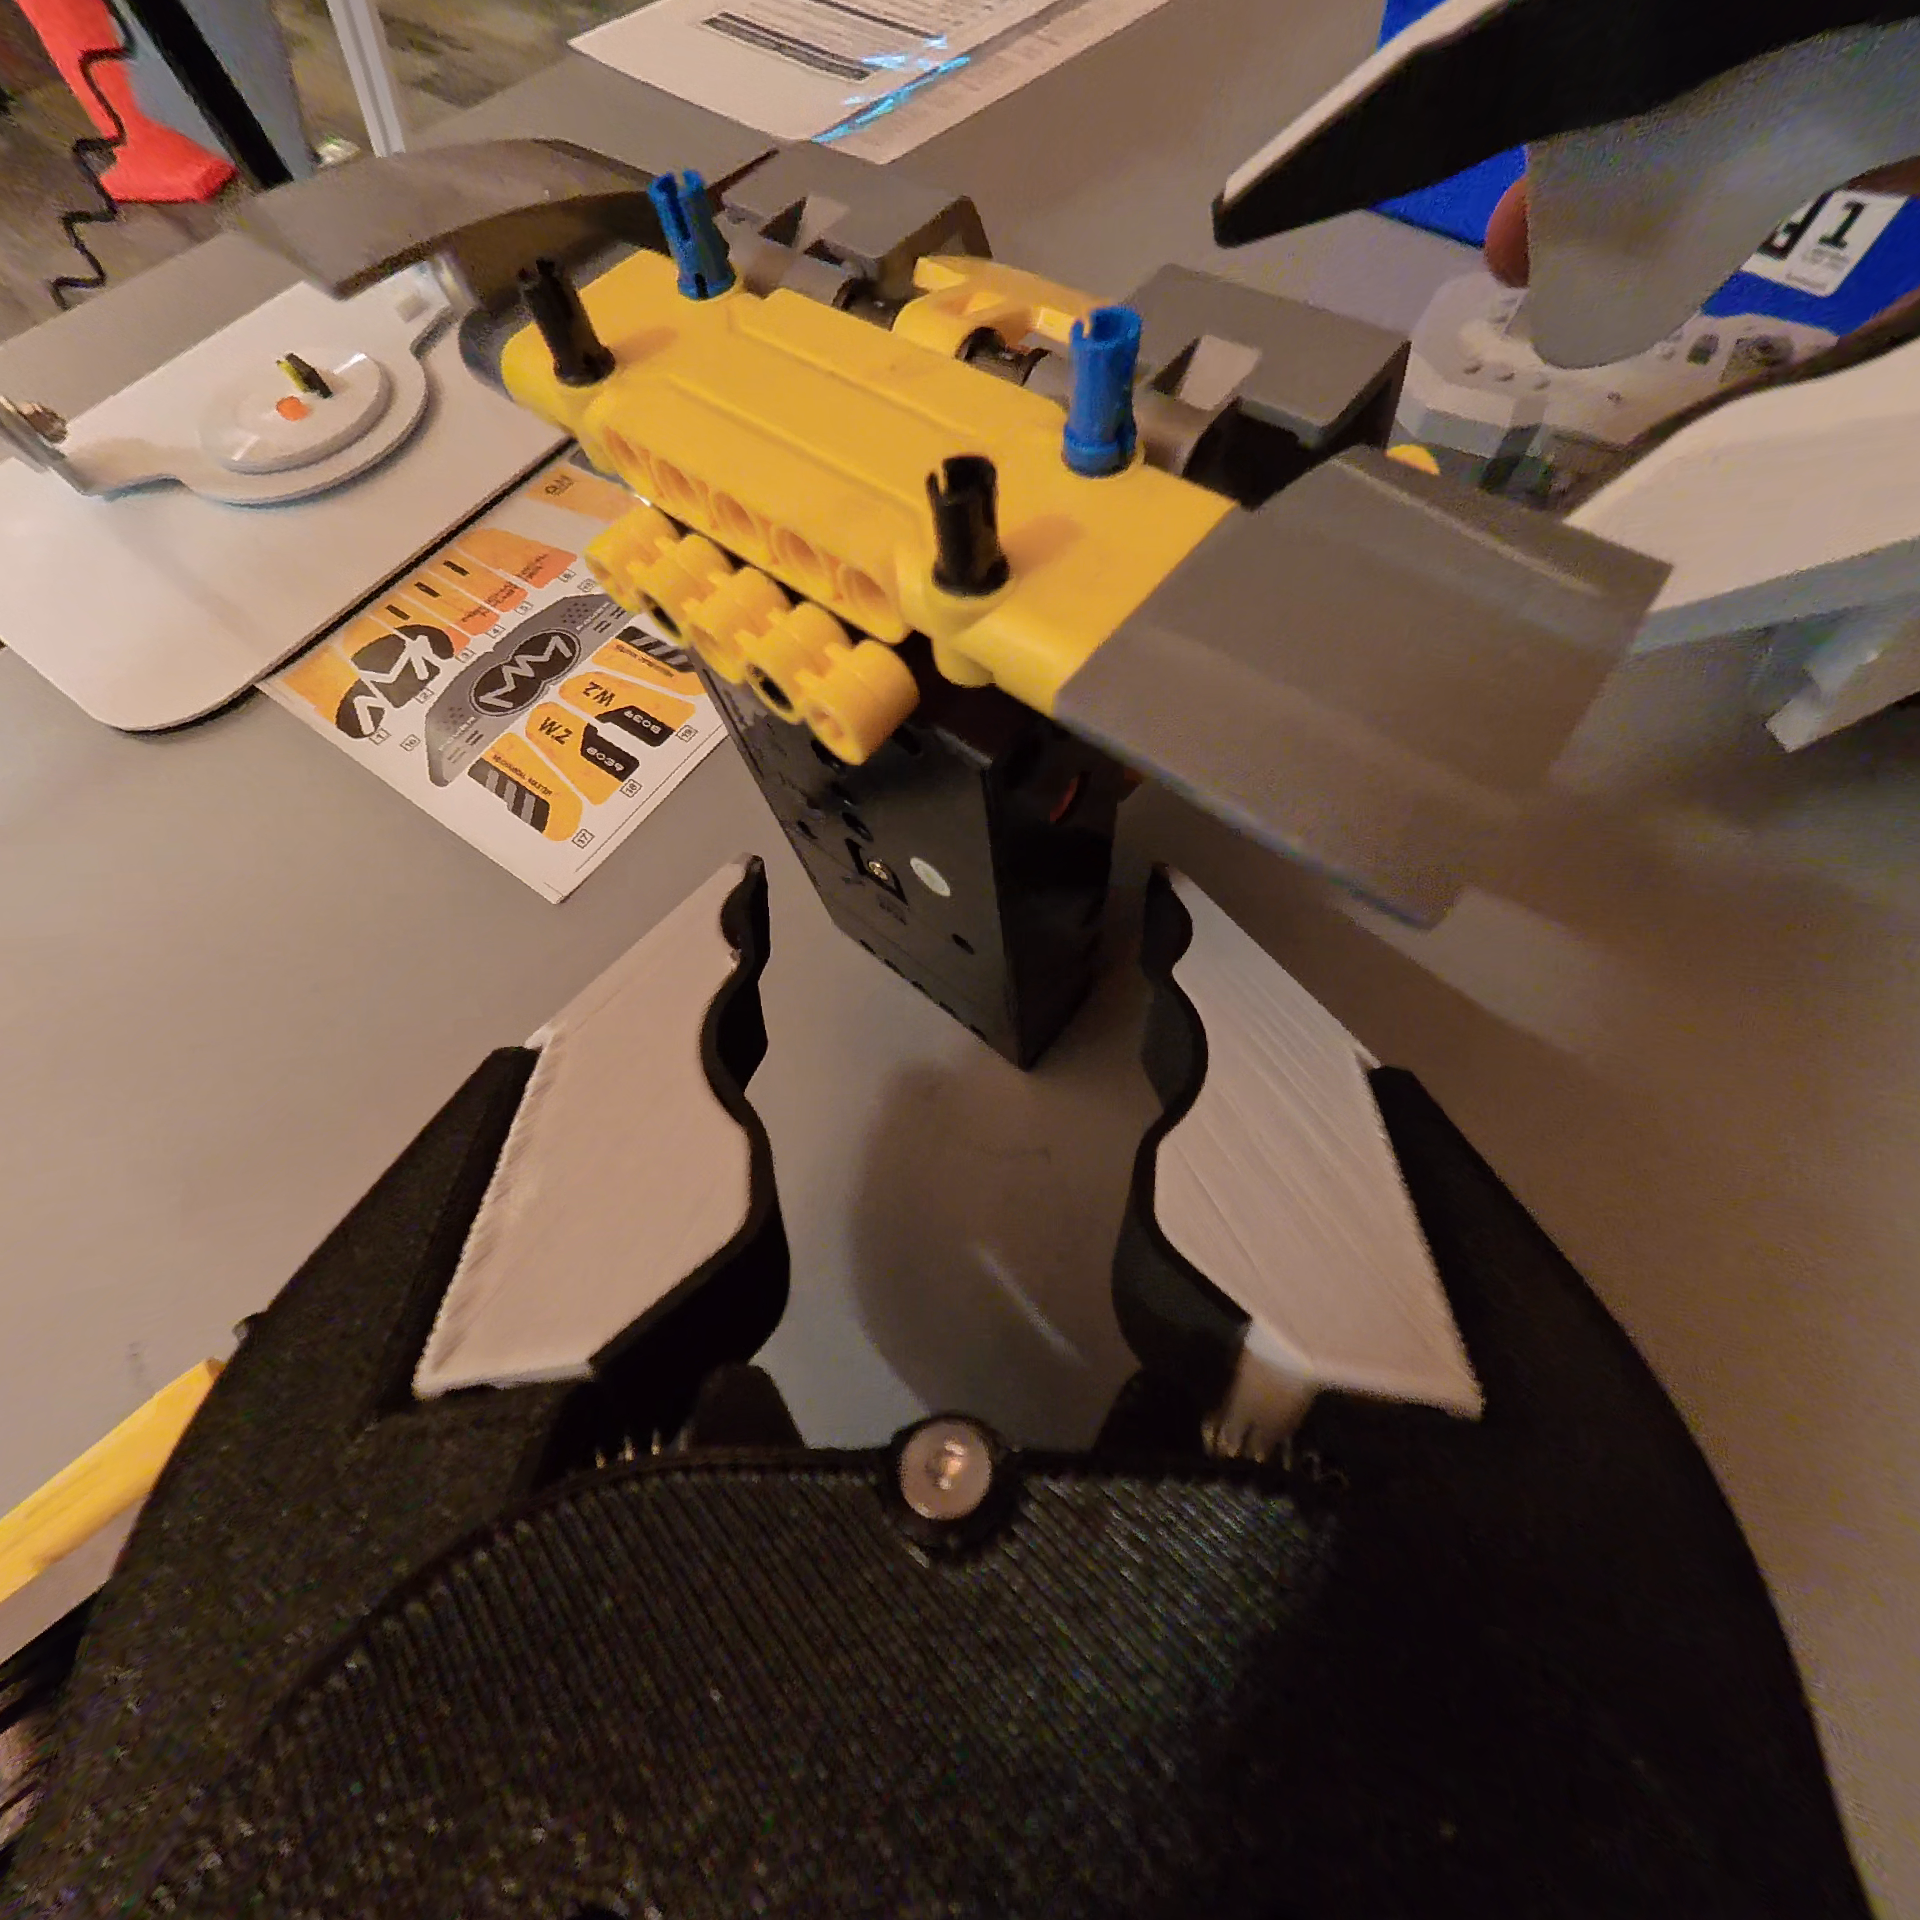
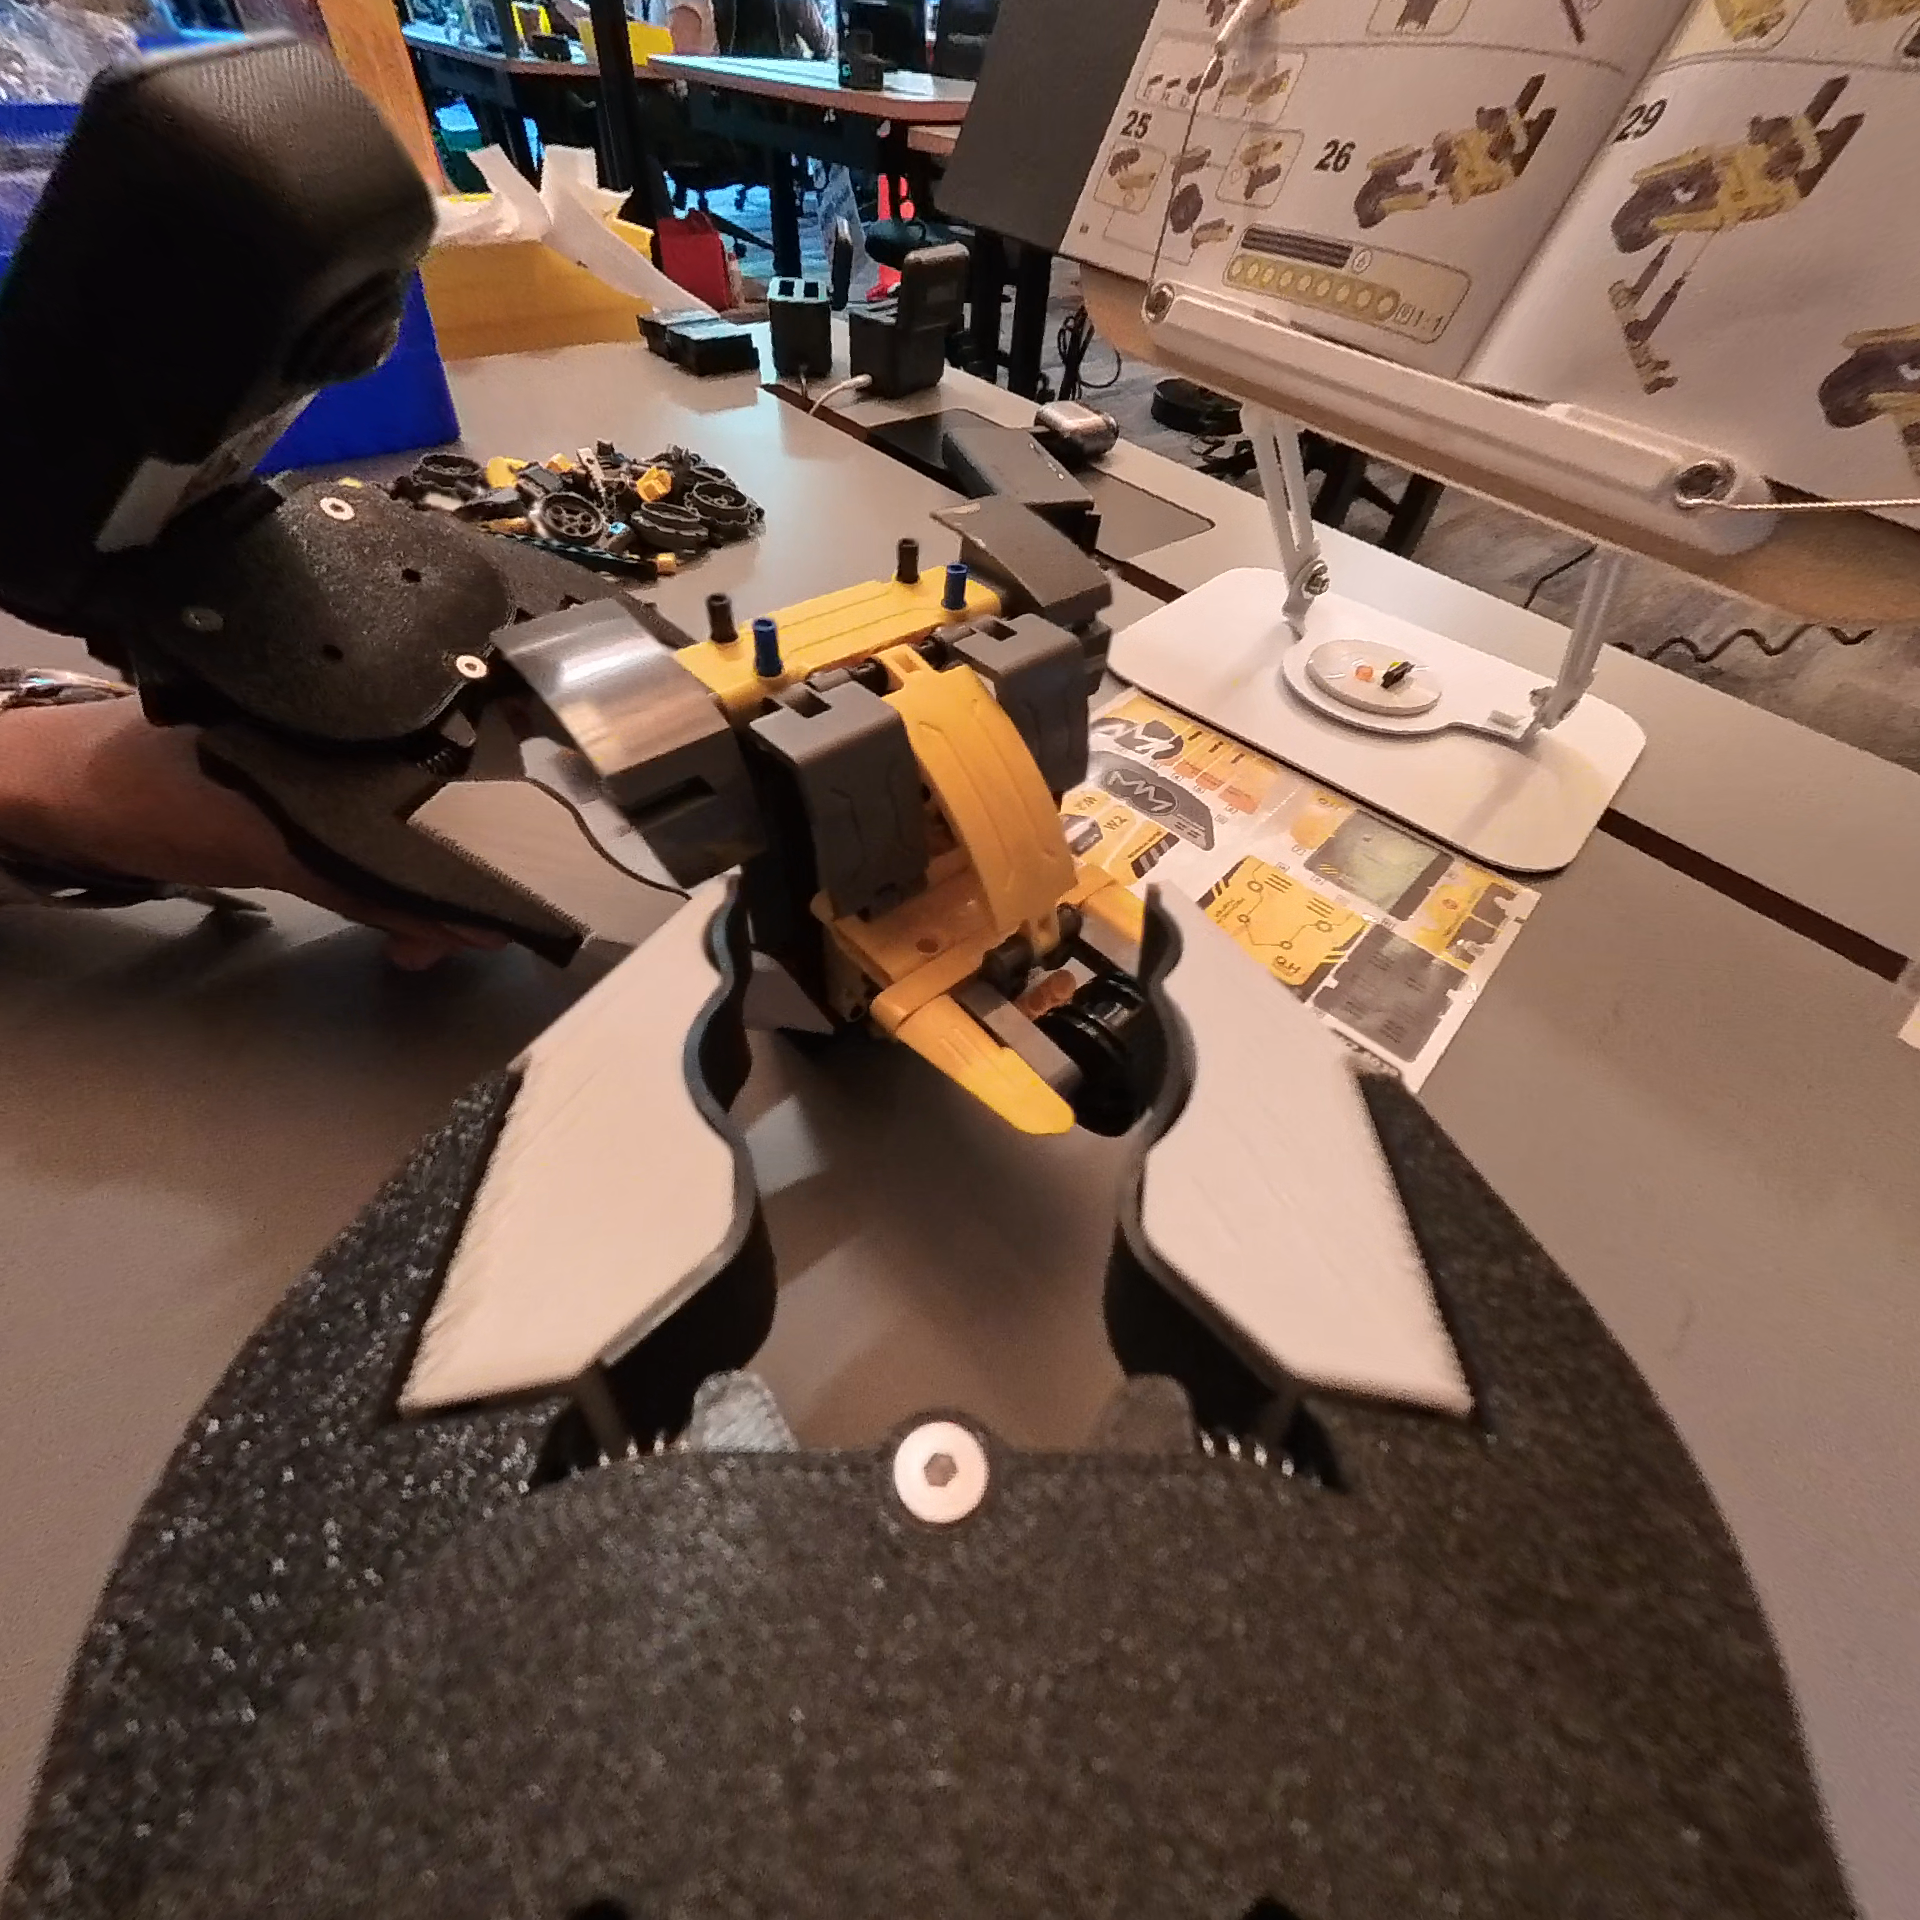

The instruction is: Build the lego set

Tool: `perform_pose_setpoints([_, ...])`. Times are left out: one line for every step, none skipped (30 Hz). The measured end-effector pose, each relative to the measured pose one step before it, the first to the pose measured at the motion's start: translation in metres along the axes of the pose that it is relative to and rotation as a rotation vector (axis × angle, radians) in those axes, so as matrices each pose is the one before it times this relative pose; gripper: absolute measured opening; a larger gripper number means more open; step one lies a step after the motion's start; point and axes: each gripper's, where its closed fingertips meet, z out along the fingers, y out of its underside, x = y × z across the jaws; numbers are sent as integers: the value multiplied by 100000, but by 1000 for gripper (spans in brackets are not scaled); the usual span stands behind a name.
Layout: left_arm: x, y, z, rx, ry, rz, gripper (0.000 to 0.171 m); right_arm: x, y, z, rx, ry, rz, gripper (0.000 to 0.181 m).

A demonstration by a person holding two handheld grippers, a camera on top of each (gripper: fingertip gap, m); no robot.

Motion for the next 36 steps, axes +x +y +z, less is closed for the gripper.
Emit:
perform_pose_setpoints([15, 6, -1, -5, -245, 519, 69, 86, -41, -48, 232, 245, 182, 75])
perform_pose_setpoints([35, 9, -7, 20, -6, 313, 69, 82, -4, -23, 43, 160, 251, 75])
perform_pose_setpoints([15, -4, -2, 30, 32, 164, 69, 54, 28, -6, -92, -22, 352, 75])
perform_pose_setpoints([-8, -16, -7, 89, -69, 15, 69, 3, 32, 19, -115, -184, 378, 75])
perform_pose_setpoints([-8, -16, -14, 142, -43, -33, 69, -32, 14, 18, 19, -185, 187, 75])
perform_pose_setpoints([-19, -12, -12, 91, -79, -124, 68, -53, 7, 37, 6, -153, -97, 75])
perform_pose_setpoints([-18, -13, -6, 85, 0, -158, 68, -41, 24, 31, -136, 26, -359, 75])
perform_pose_setpoints([-15, 7, -12, 16, -31, -71, 68, -9, 25, 11, -192, 266, -579, 75])
perform_pose_setpoints([-36, 34, -10, -149, -94, 73, 68, 22, -13, -7, -86, 337, -657, 75])
perform_pose_setpoints([-15, 24, -9, -61, -39, 54, 68, 36, -36, -40, 108, 312, -477, 75])
perform_pose_setpoints([-30, -5, -22, 97, -80, -59, 68, 44, -59, -50, 273, 215, -129, 75])
perform_pose_setpoints([3, -22, -11, 179, 32, -37, 68, 45, -120, -95, 584, -108, 159, 75])
perform_pose_setpoints([28, -2, -8, 51, 82, 119, 68, 0, -253, -146, 1470, -613, 276, 76])
perform_pose_setpoints([41, 13, 9, -132, 34, 302, 68, 7, -506, -269, 2952, -857, 489, 77])
perform_pose_setpoints([35, 66, -8, -260, -222, 626, 68, 77, -747, -377, 4420, -774, 1086, 78])
perform_pose_setpoints([33, 79, -45, -242, -531, 985, 68, 166, -820, -432, 4860, -539, 1918, 78])
perform_pose_setpoints([30, 92, -86, -175, -712, 1215, 68, 198, -833, -438, 4729, -615, 2407, 78])
perform_pose_setpoints([58, 126, -121, -155, -690, 1430, 68, 224, -795, -419, 4476, -510, 2482, 78])
perform_pose_setpoints([79, 100, -146, -29, -631, 1490, 68, 231, -719, -372, 4046, -309, 2218, 78])
perform_pose_setpoints([126, 111, -157, -6, -401, 1391, 68, 206, -615, -336, 3443, -166, 1734, 77])
perform_pose_setpoints([139, 109, -158, -100, -242, 1161, 68, 173, -467, -263, 2694, -137, 1226, 75])
perform_pose_setpoints([107, 114, -136, -132, -331, 942, 67, 116, -353, -196, 2074, -209, 763, 74])
perform_pose_setpoints([110, 96, -120, -123, -144, 843, 67, 76, -253, -147, 1665, -176, 359, 72])
perform_pose_setpoints([114, 95, -109, -169, -86, 683, 67, 8, -179, -94, 1350, -233, 29, 70])
perform_pose_setpoints([79, 97, -108, -293, -369, 381, 67, -83, -103, -44, 960, -528, -298, 69])
perform_pose_setpoints([54, 91, -91, -274, -707, 302, 68, -181, -45, -5, 698, -832, -508, 66])
perform_pose_setpoints([-43, 39, -83, -51, -1672, 434, 70, -407, 11, 40, 519, -2013, -485, 64])
perform_pose_setpoints([31, 12, -61, 43, -1729, 1143, 69, -663, 69, 85, 110, -3496, -227, 60])
perform_pose_setpoints([160, 27, -38, -232, -1441, 1662, 68, -662, 69, 105, -20, -3408, -55, 57])
perform_pose_setpoints([122, 54, -20, -494, -1881, 1694, 68, -511, 66, 124, 152, -2262, -138, 55])
perform_pose_setpoints([249, 55, -13, -436, -1069, 2053, 68, -400, 86, 124, -113, -1468, -555, 55])
perform_pose_setpoints([326, 31, -45, -271, -494, 2223, 67, -336, 103, 97, -462, -1147, -1090, 55])
perform_pose_setpoints([258, 15, -49, -145, -743, 2006, 67, -248, 84, 66, -389, -588, -1351, 54])
perform_pose_setpoints([341, -9, -77, 43, -48, 1859, 65, -117, 40, 42, -214, 98, -1276, 52])
perform_pose_setpoints([382, -78, -107, 378, 478, 1475, 62, -66, -10, 3, 69, 116, -965, 50])
perform_pose_setpoints([316, -124, -128, 601, 309, 775, 61, -80, -70, -30, 440, -295, -429, 47])
